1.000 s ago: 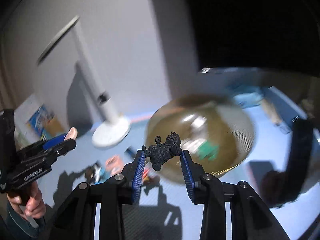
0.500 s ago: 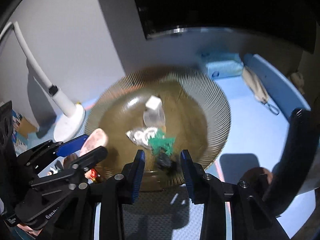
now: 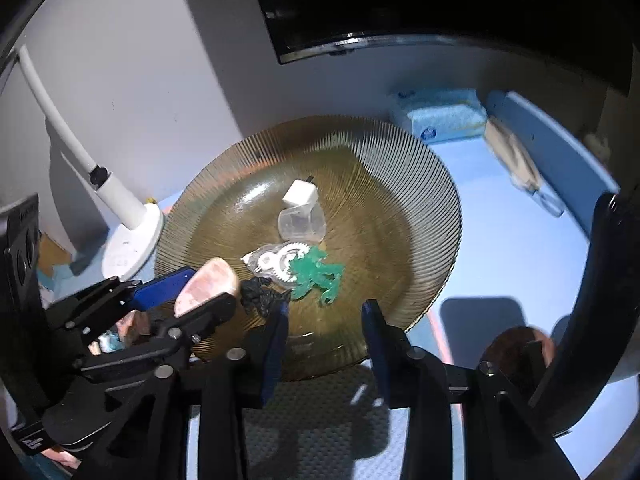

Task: Organize rigid objects
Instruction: 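Place the black figure in the bowl with the right tool while the left tool drops the pink eraser there, then grasp the red lighter with the left tool while the right tool grasps the green figure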

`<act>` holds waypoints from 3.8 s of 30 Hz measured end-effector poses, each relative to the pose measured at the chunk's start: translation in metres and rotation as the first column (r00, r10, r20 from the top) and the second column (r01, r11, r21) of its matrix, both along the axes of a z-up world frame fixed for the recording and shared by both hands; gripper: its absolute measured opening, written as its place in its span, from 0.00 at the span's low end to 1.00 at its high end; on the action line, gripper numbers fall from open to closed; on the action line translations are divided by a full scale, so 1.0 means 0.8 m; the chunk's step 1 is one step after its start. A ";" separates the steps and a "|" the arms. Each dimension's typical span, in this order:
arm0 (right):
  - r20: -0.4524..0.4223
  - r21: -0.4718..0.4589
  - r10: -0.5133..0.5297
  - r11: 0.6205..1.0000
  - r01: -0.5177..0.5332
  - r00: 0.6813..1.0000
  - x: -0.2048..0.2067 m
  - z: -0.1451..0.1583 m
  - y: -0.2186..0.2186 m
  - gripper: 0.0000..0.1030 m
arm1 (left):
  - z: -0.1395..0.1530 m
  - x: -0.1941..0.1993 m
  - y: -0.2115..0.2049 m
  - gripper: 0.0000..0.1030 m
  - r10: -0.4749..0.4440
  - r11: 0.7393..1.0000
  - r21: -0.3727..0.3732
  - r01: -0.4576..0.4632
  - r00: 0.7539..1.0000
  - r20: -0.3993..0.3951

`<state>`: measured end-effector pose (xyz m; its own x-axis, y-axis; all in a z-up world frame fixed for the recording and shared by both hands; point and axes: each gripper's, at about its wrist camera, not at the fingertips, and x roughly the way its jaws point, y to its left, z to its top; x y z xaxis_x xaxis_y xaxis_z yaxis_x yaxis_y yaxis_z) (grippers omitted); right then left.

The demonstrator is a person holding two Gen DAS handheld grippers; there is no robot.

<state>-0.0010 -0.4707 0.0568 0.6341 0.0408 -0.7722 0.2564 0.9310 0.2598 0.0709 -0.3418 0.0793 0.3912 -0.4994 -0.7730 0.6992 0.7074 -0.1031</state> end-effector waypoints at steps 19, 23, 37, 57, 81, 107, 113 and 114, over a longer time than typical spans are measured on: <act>0.241 0.010 0.089 0.995 -0.094 0.966 -0.070 0.092 0.090 0.64 | 0.102 -0.056 0.282 0.83 0.343 0.909 -0.265 -0.320 0.939 0.041; 0.247 0.059 0.117 0.989 -0.135 0.962 -0.073 0.053 0.128 0.82 | 0.059 -0.077 0.352 0.86 0.469 0.863 -0.221 -0.454 0.883 0.019; 0.173 -0.022 0.215 0.976 -0.215 0.961 -0.056 -0.082 0.210 0.82 | -0.077 -0.108 0.441 0.86 0.609 0.789 -0.066 -0.611 0.792 -0.055; 0.105 -0.110 0.354 0.933 -0.343 0.929 -0.046 -0.086 0.247 0.82 | -0.079 -0.115 0.413 0.86 0.519 0.855 -0.009 -0.519 0.855 -0.003; -0.025 -0.177 0.448 0.878 -0.445 0.894 0.006 -0.087 0.310 0.39 | -0.080 -0.088 0.315 0.50 -0.037 0.982 0.185 0.031 0.999 0.033; 0.039 -0.046 0.354 0.935 -0.352 0.935 -0.091 -0.078 0.209 0.53 | -0.080 -0.137 0.263 0.62 0.103 0.990 0.103 -0.100 0.994 -0.026; -0.011 -0.153 0.371 0.917 -0.368 0.929 -0.083 -0.082 0.241 0.41 | -0.082 -0.150 0.233 0.19 0.060 0.990 0.127 -0.064 0.998 0.034; -0.024 -0.196 0.372 0.908 -0.370 0.928 -0.082 -0.082 0.247 0.37 | -0.082 -0.154 0.228 0.19 0.056 0.989 0.133 -0.061 0.998 0.044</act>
